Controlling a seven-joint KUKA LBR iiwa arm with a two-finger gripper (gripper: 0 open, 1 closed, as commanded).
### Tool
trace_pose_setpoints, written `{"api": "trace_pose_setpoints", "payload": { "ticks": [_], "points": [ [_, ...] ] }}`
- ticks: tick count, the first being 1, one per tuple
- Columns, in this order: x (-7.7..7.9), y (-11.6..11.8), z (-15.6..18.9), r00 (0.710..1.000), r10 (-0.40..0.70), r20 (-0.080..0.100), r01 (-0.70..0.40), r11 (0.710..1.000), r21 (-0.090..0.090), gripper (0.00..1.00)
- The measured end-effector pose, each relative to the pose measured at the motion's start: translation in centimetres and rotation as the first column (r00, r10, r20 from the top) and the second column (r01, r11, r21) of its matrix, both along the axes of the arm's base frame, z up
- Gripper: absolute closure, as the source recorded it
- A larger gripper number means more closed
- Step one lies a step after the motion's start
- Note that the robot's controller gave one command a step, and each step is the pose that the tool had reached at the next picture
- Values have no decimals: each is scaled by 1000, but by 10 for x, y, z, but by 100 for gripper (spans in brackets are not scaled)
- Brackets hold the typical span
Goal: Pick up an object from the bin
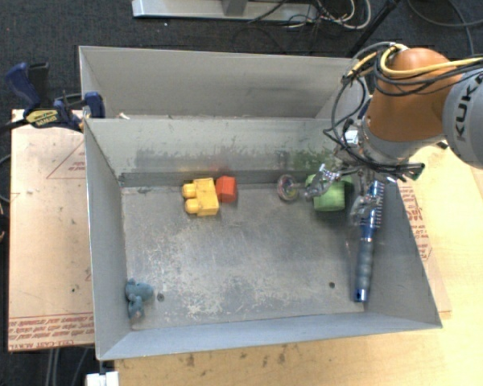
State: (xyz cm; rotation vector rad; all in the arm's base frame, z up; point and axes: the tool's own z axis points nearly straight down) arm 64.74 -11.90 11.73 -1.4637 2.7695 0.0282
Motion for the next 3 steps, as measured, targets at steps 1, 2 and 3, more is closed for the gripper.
{"api": "trace_pose_setpoints", "payload": {
  "ticks": [1, 2, 3],
  "points": [
    [-1, -4, -15, 992, -128, 0, 128, 992, 5, 0],
    [8, -9, 37, 915, -404, 7, 404, 915, -15, 0],
    [6, -14, 12, 866, -500, 14, 500, 866, -6, 0]
  ]
}}
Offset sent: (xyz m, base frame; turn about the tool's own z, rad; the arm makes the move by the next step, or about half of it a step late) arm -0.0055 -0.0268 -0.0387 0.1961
